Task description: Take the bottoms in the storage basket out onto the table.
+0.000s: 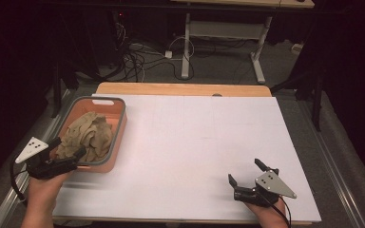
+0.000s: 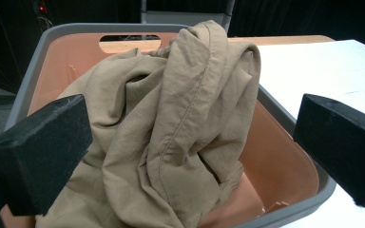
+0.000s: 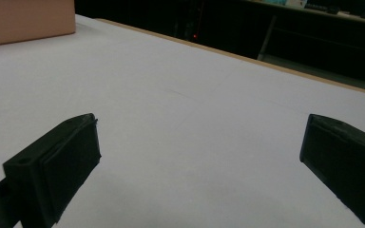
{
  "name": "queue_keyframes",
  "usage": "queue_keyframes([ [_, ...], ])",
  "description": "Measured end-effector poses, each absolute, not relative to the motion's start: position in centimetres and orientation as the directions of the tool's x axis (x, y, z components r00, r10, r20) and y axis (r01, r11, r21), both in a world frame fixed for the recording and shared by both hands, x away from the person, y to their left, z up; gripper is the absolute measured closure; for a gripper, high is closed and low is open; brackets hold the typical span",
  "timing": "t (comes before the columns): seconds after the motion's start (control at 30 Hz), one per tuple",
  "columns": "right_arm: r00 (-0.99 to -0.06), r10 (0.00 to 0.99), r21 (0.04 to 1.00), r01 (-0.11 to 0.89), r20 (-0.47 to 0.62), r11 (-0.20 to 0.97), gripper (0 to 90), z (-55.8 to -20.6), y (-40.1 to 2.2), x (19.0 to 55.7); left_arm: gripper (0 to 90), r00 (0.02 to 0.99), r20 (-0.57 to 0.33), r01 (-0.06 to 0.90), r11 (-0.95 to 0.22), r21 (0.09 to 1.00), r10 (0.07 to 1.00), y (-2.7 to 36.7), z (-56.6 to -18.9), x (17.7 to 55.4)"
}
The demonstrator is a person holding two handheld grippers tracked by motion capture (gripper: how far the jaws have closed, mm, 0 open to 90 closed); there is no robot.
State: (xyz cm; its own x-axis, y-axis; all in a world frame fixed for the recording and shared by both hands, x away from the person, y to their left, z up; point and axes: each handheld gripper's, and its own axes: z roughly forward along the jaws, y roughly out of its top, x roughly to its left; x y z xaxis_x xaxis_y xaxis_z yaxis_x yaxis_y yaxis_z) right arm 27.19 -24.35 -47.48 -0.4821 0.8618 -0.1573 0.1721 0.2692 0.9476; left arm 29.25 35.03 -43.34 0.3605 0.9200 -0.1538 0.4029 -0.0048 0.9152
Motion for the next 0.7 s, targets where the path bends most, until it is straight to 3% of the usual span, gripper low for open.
queue_keyframes([
  [0.33, -0.509, 0.839, 0.943, 0.143, -0.191, 0.301, 0.4, -47.5, -24.4, 26.7, 0.0, 0.341, -0.12, 0.425, -0.039, 0.904, 0.932, 33.9, -43.6, 29.9],
  [0.7, -0.502, 0.847, 0.948, 0.145, -0.177, 0.283, 0.4, -47.3, -24.8, 26.7, 0.0, 0.376, -0.173, 0.426, -0.004, 0.905, 0.91, 33.4, -41.8, 31.1],
])
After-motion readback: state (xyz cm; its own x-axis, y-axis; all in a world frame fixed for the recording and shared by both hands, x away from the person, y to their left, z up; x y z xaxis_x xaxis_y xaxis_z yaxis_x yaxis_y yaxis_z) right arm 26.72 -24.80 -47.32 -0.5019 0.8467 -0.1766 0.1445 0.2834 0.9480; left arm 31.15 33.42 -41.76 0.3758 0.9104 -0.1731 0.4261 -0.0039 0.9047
